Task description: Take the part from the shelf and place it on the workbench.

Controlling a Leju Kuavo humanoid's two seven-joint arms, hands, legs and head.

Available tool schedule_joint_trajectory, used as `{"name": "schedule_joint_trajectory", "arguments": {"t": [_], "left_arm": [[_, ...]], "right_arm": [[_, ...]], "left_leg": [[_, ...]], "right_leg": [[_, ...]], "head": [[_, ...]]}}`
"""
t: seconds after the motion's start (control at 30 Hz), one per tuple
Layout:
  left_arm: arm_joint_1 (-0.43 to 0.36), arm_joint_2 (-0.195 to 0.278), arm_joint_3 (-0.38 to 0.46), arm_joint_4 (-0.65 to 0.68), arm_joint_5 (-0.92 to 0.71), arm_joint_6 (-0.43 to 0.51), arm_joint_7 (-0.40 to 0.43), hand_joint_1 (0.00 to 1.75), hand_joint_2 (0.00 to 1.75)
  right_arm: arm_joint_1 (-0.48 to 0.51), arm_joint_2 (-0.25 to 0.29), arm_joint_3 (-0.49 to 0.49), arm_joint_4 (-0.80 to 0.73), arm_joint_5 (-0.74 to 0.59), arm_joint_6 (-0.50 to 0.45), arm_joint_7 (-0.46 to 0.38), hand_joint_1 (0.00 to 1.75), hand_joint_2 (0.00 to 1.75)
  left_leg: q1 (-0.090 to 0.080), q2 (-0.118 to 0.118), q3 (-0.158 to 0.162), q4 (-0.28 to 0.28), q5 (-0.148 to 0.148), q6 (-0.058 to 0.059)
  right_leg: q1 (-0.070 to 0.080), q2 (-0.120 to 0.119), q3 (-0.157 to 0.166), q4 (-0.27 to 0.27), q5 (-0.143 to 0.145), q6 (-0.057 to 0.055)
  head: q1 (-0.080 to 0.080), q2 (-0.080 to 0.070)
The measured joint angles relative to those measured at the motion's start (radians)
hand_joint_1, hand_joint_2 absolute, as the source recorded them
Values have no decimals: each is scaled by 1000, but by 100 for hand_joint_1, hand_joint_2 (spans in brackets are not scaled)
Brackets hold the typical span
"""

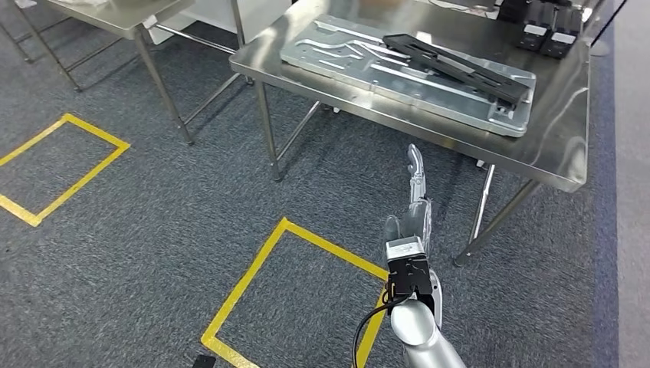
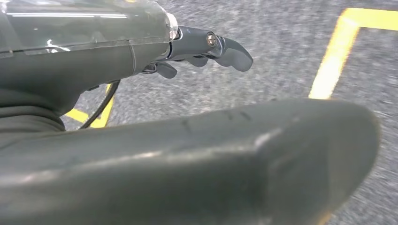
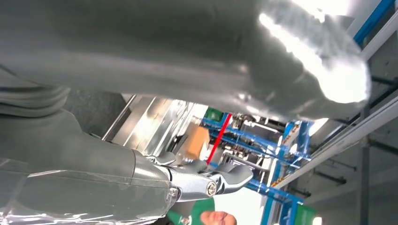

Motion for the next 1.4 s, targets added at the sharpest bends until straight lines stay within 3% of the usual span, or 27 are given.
{"name": "schedule_joint_trajectory", "arguments": {"t": [0.03,0.1,0.17,0.2,0.23,0.27,0.33,0.4,0.47,0.53,0.6,0.67,0.7,0.77,0.8,0.87,0.9,0.97,1.0,1.07,1.13,1.17,1.2,1.23,1.3,1.33,1.4], "left_arm": [[2,0,0,0,0,0,0,0,0],[2,0,0,0,0,1,-2,0,0],[0,-1,0,0,0,1,-5,0,0],[1,-1,0,0,0,1,-6,0,0],[2,-1,0,0,-1,1,-6,0,0],[3,-1,-1,0,-1,1,-7,0,0],[1,-4,-2,1,-3,2,-6,0,0],[-2,-6,-3,1,-3,3,-6,0,0],[-1,-4,-4,2,-3,5,-6,0,0],[2,-2,-4,2,-2,6,-6,0,0],[1,-1,-5,2,2,9,-8,0,0],[1,0,-4,2,9,11,-13,0,0],[3,1,-4,2,12,12,-15,0,0],[7,4,-4,2,14,12,-20,0,0],[8,5,-4,2,15,12,-23,0,0],[7,8,-3,2,15,12,-28,0,0],[7,8,-3,2,15,12,-30,0,0],[12,10,-3,2,15,12,-31,0,0],[16,11,-3,2,15,13,-29,0,0],[23,14,-3,2,15,15,-26,0,0],[25,16,-3,2,15,18,-23,0,0],[26,16,-3,2,14,19,-22,0,0],[29,17,-3,2,14,20,-21,0,0],[33,18,-3,2,13,20,-20,0,0],[40,21,-3,2,13,22,-19,0,0],[40,22,-3,2,12,23,-18,0,0],[40,23,-3,2,13,26,-17,0,0]], "right_arm": [[0,0,0,0,0,0,0,0,0],[0,0,-1,0,2,0,1,0,0],[2,-1,-3,2,5,0,2,0,0],[2,-1,-4,4,7,0,2,0,0],[2,-2,-5,5,10,0,4,0,0],[2,-2,-6,5,13,0,7,0,0],[2,-2,-8,5,24,0,16,0,0],[1,-2,-11,7,39,2,26,0,0],[1,-1,-14,8,50,5,33,0,0],[0,0,-15,11,63,6,41,0,0],[-1,-1,-19,23,86,5,59,0,0],[-3,-3,-33,63,100,3,70,0,0],[-4,-4,-41,91,101,1,70,0,0],[-9,-7,-59,151,105,-8,71,0,0],[-14,-9,-68,182,111,-16,76,0,0],[-29,-16,-94,274,129,-43,84,0,0],[-37,-21,-112,333,134,-60,79,0,0],[-54,-31,-155,458,135,-87,70,0,0],[-66,-35,-178,518,139,-95,75,0,0],[-94,-48,-232,643,167,-103,109,0,0],[-109,-67,-298,767,218,-107,160,0,0],[-109,-75,-335,823,244,-107,183,0,0],[-106,-82,-369,868,265,-108,201,0,0],[-105,-88,-400,907,281,-108,215,0,0],[-108,-98,-449,978,304,-108,253,0,0],[-110,-104,-471,1013,315,-108,280,0,0],[-108,-111,-512,1080,333,-106,346,0,0]], "left_leg": [[1,-10,-4,-2,6,10],[-1,-29,-16,-3,18,22],[-5,-54,-29,-2,28,27],[-8,-68,-33,-1,31,28],[-11,-82,-35,-1,34,28],[-13,-96,-36,-1,36,27],[-16,-122,-39,2,39,23],[-12,-144,-49,4,45,13],[-9,-164,-58,3,51,0],[-13,-135,-73,26,35,-9],[-14,-81,-121,128,-22,-16],[-9,-62,-181,258,-75,-24],[-7,-59,-194,287,-79,-27],[-5,-49,-157,224,-34,-29],[-6,-32,-117,151,-2,-27],[-14,6,-53,33,32,-16],[-17,16,-42,9,35,-9],[-20,-2,-45,3,36,4],[-19,-13,-46,1,39,9],[-15,-31,-46,-5,46,22],[-13,-55,-49,-5,49,29],[-14,-70,-50,-5,50,31],[-14,-86,-51,-4,50,32],[-14,-102,-52,-2,51,32],[-14,-127,-52,2,49,29],[-15,-138,-53,6,48,26],[-16,-160,-58,11,47,16]], "right_leg": [[-3,21,-10,24,-20,5],[-7,81,-57,133,-91,11],[-5,106,-112,259,-147,10],[-4,110,-121,282,-147,7],[-2,113,-109,264,-127,2],[0,120,-79,208,-92,-5],[1,170,-9,67,-33,-23],[3,207,21,-3,-16,-32],[3,192,22,-11,-14,-34],[-3,165,27,-23,-8,-41],[-4,133,31,-29,-6,-48],[-2,101,30,-28,-7,-50],[-1,86,30,-28,-9,-50],[-1,59,31,-25,-12,-47],[-1,48,32,-22,-15,-44],[5,28,33,-18,-20,-35],[9,19,34,-17,-22,-31],[11,-2,37,-17,-24,-21],[8,0,38,-14,-28,-15],[2,40,18,34,-63,-5],[-2,92,-41,159,-128,2],[-3,103,-76,227,-154,3],[-3,108,-99,268,-161,3],[-3,111,-107,274,-147,2],[-4,127,-66,169,-73,-2],[-5,150,-35,98,-42,-5],[-6,181,2,13,-14,-10]], "head": [[0,0],[1,0],[2,0],[2,0],[2,0],[2,0],[0,0],[-1,0],[-1,0],[-4,0],[-9,0],[-11,0],[-11,0],[-11,0],[-11,0],[-10,0],[-9,0],[-8,0],[-7,0],[-7,0],[-6,0],[-6,0],[-6,0],[-6,0],[-6,0],[-6,0],[-6,0]]}}
